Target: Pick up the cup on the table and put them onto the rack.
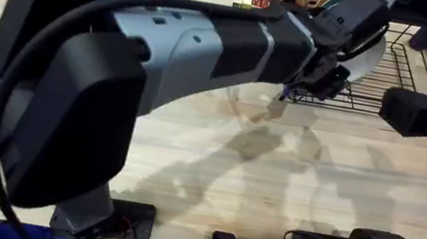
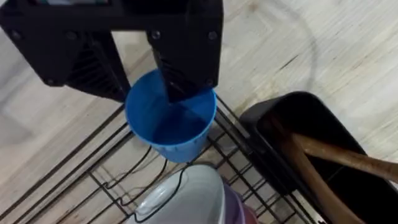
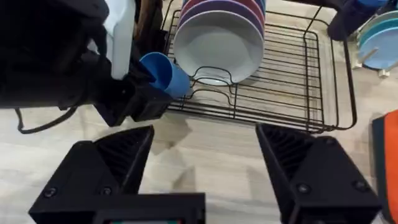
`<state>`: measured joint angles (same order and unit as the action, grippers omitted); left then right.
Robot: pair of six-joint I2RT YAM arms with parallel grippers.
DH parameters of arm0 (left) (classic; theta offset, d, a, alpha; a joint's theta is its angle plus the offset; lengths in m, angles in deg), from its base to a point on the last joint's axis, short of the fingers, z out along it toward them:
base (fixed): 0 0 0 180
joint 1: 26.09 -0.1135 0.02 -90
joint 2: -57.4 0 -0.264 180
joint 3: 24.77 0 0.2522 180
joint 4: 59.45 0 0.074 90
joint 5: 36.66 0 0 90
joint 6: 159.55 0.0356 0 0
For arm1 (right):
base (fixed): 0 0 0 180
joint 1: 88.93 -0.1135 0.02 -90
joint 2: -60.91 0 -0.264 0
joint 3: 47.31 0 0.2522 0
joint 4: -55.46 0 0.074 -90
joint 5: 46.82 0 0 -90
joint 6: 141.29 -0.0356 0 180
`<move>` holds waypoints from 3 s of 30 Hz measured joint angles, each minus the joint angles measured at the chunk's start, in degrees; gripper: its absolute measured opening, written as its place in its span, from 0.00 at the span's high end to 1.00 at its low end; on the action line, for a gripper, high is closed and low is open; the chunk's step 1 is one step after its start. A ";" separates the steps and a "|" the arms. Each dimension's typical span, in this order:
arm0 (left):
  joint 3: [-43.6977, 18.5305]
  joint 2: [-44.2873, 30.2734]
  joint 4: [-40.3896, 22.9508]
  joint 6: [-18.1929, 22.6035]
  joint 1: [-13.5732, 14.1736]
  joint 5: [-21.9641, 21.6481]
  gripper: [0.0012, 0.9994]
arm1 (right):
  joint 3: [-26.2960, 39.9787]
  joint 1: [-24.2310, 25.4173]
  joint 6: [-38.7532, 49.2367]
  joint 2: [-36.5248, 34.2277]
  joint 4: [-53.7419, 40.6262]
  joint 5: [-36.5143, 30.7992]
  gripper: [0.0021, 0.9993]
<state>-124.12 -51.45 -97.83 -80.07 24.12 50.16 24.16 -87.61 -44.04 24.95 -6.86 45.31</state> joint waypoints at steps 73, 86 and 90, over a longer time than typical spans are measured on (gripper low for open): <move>-24.08 17.47 -47.05 -2.54 -43.23 -6.67 0.01 | 0.00 0.00 1.82 0.01 0.00 -0.44 0.00; -24.27 18.69 -52.37 -2.54 -59.26 -6.95 0.01 | 0.00 0.00 1.82 0.01 0.91 -0.44 0.00; -24.27 18.69 -52.37 -2.54 -63.64 -6.95 0.01 | 0.00 0.00 1.82 -0.01 0.94 -0.44 0.00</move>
<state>-148.39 -32.77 -150.20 -82.61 -39.51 43.21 24.16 -87.61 -42.21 24.94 -5.92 44.88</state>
